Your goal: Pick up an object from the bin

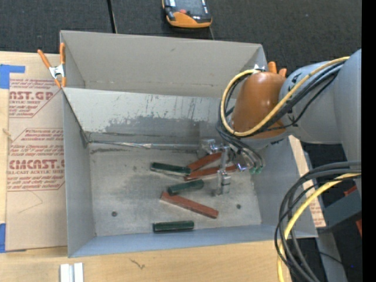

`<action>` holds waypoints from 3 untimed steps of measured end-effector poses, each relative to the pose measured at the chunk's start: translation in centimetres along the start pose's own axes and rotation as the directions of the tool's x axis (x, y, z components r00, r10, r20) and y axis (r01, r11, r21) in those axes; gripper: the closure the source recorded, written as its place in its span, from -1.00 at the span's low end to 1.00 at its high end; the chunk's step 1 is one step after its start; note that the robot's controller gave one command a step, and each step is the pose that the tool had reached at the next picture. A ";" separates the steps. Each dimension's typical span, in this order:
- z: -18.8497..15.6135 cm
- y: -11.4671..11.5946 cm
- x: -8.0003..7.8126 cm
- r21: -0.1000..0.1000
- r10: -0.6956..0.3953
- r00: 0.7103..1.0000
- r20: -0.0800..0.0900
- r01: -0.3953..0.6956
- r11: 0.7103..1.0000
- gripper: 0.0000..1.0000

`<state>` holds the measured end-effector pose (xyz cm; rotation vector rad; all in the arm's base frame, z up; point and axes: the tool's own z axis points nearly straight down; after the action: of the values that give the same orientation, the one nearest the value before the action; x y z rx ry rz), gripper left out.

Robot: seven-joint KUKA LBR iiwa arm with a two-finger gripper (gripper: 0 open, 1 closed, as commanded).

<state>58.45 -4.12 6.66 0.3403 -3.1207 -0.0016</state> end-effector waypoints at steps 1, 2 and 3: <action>-0.3 -0.1 0.0 0.000 0.053 0.999 0.005 -0.053 0.999 1.00; -0.3 -0.1 0.1 0.000 0.061 0.998 0.005 -0.061 0.998 1.00; -0.6 0.0 0.2 -0.001 0.064 0.998 0.002 -0.064 0.998 1.00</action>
Offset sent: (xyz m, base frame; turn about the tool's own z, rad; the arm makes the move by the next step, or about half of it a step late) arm 0.0000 0.0000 0.0000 0.0000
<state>58.31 -4.20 7.27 0.2401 -3.1315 -0.0029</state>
